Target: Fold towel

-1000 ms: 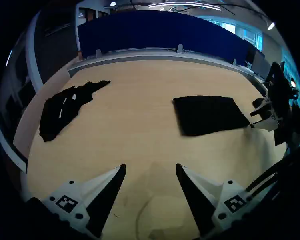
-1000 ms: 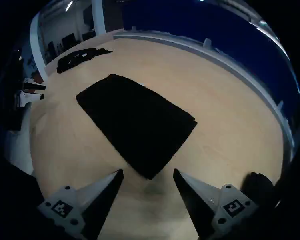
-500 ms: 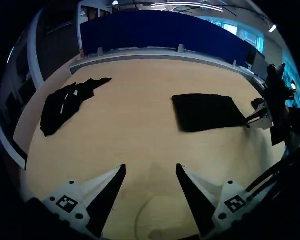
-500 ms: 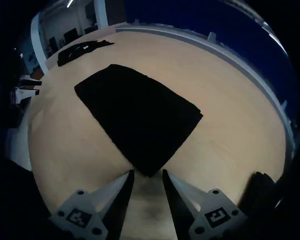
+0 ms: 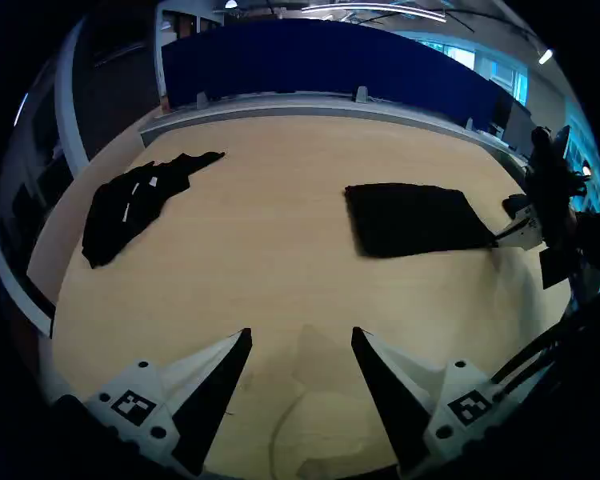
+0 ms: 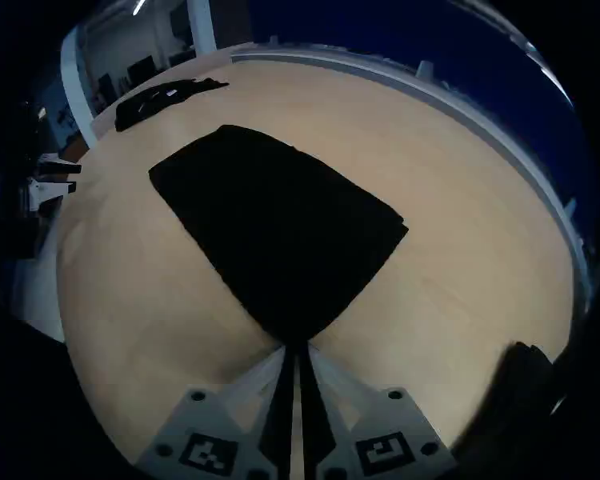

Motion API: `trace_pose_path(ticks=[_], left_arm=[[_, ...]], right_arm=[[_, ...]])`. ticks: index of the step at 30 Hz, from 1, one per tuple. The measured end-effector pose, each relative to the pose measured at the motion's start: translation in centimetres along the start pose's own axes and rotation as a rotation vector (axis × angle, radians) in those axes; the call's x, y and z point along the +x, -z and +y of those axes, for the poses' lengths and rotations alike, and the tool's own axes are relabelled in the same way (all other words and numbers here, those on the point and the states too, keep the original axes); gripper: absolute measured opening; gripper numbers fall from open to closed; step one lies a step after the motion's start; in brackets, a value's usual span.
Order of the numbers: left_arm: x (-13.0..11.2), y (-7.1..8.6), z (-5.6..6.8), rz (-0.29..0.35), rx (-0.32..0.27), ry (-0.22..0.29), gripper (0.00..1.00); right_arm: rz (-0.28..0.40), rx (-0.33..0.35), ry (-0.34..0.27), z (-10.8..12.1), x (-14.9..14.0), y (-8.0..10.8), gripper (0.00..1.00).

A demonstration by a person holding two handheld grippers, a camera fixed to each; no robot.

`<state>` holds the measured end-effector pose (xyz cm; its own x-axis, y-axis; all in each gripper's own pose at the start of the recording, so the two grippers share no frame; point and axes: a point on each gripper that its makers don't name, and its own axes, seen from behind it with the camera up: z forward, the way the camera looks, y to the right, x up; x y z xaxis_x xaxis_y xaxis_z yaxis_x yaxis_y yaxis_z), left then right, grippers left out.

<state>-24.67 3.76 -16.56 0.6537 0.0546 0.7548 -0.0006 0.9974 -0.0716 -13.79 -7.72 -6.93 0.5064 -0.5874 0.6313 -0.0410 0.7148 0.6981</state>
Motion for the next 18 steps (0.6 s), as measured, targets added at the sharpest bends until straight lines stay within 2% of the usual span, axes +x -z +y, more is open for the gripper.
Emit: trace_pose_path(ticks=[9,18], left_arm=[[0.0,0.3,0.0,0.009,-0.005,0.009,0.92],[0.6,0.9,-0.4,0.033,-0.002,0.026,0.93]], right_arm=[[0.034,-0.027,0.026,0.0,1.7,0.8,0.02],[0.104,-0.046,0.094,-0.3,7.0,2.7,0.02]])
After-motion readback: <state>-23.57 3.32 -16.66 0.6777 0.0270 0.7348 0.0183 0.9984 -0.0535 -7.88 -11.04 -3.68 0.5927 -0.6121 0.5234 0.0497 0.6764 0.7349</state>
